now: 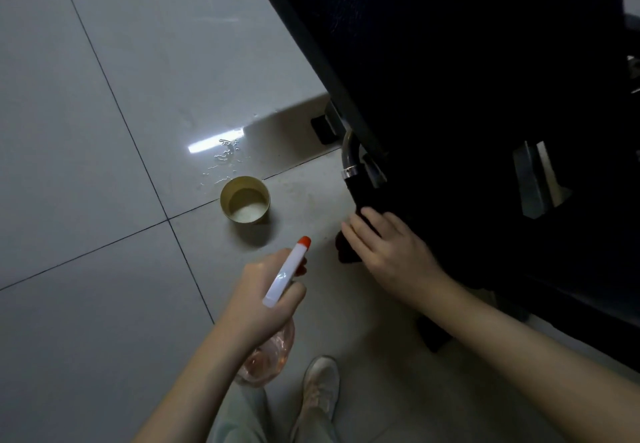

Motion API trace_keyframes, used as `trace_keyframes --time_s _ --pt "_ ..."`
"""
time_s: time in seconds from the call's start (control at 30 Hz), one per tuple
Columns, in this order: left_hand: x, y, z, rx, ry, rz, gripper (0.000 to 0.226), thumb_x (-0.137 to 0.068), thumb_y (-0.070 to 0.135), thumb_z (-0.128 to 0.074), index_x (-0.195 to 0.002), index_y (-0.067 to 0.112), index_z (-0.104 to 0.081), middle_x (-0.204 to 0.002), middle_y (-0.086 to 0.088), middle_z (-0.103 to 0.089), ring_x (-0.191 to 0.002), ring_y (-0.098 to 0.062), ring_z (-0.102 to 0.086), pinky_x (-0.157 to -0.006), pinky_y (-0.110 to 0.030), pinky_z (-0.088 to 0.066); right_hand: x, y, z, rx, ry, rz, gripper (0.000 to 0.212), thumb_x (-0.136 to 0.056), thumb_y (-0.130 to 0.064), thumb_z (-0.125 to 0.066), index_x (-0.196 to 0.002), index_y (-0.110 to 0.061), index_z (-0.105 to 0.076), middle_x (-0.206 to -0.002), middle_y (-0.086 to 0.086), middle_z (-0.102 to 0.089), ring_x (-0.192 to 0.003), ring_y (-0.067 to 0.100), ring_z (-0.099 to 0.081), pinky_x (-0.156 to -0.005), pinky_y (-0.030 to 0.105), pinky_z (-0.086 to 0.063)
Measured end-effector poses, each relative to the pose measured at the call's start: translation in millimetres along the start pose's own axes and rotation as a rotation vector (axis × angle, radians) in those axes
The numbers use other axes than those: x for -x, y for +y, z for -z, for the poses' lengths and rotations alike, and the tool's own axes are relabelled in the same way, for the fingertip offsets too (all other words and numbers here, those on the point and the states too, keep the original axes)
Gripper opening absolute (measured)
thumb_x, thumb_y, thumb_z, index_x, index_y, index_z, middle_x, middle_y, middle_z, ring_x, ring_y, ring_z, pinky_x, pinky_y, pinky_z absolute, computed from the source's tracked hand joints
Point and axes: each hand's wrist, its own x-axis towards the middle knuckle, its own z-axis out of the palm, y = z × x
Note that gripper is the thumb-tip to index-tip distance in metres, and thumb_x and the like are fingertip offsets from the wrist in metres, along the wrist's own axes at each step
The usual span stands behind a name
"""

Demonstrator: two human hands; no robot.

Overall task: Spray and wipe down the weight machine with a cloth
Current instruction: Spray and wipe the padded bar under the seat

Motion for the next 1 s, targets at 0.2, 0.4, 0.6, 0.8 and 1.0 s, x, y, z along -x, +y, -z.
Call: trace_keyframes --time_s 0.2,0.4,0.6,0.8,1.0 --pt "-11 0 4 0.040 0.029 -0.011 0.040 -0.073 0.038 -0.047 -0.100 0.014 -0.064 -0.088 0.007 -0.066 -0.086 0.003 -0.059 -0.065 -0.012 -0.045 -84 26 -3 0.067 0.055 -0.092 0.026 -0.081 -0.011 -0.058 -0.106 -0.007 -0.063 -0.115 0.017 -0.064 -0.108 0.032 -0.058 -0.096 0.039 -0.035" --pt "-17 5 9 0.050 0.033 -0.033 0.058 -0.068 0.047 -0.042 -0.102 0.008 -0.065 -0.090 -0.002 -0.069 -0.078 -0.007 -0.060 -0.068 -0.030 -0.048 -67 11 -3 0.130 -0.121 -0.031 0.033 -0.079 -0.013 -0.050 -0.106 -0.007 -0.068 -0.107 0.012 -0.065 -0.106 0.028 -0.059 -0.092 0.036 -0.046" --pt "-14 7 16 0.042 0.035 -0.028 0.060 -0.067 0.050 -0.040 -0.104 0.010 -0.064 -0.091 -0.002 -0.069 -0.080 -0.013 -0.063 -0.070 -0.039 -0.052 -56 12 10 0.034 -0.083 -0.044 0.033 -0.079 -0.007 -0.056 -0.110 -0.002 -0.065 -0.107 0.015 -0.064 -0.107 0.029 -0.058 -0.089 0.036 -0.046" --pt "-15 0 8 0.027 0.023 -0.004 0.059 -0.068 0.049 -0.041 -0.106 0.010 -0.064 -0.092 -0.003 -0.068 -0.081 -0.017 -0.063 -0.070 -0.033 -0.051 -97 22 -11 0.009 -0.080 -0.099 0.035 -0.080 -0.009 -0.054 -0.112 -0.006 -0.067 -0.117 0.012 -0.065 -0.113 0.027 -0.058 -0.094 0.036 -0.046" --pt "-14 5 5 0.053 0.010 0.008 0.062 -0.066 0.050 -0.040 -0.105 0.009 -0.065 -0.092 -0.004 -0.069 -0.081 -0.013 -0.063 -0.069 -0.034 -0.051 -35 6 -8 0.020 -0.058 -0.006 0.027 -0.084 -0.004 -0.050 -0.106 -0.002 -0.067 -0.113 0.015 -0.061 -0.113 0.033 -0.048 -0.090 0.043 -0.045"
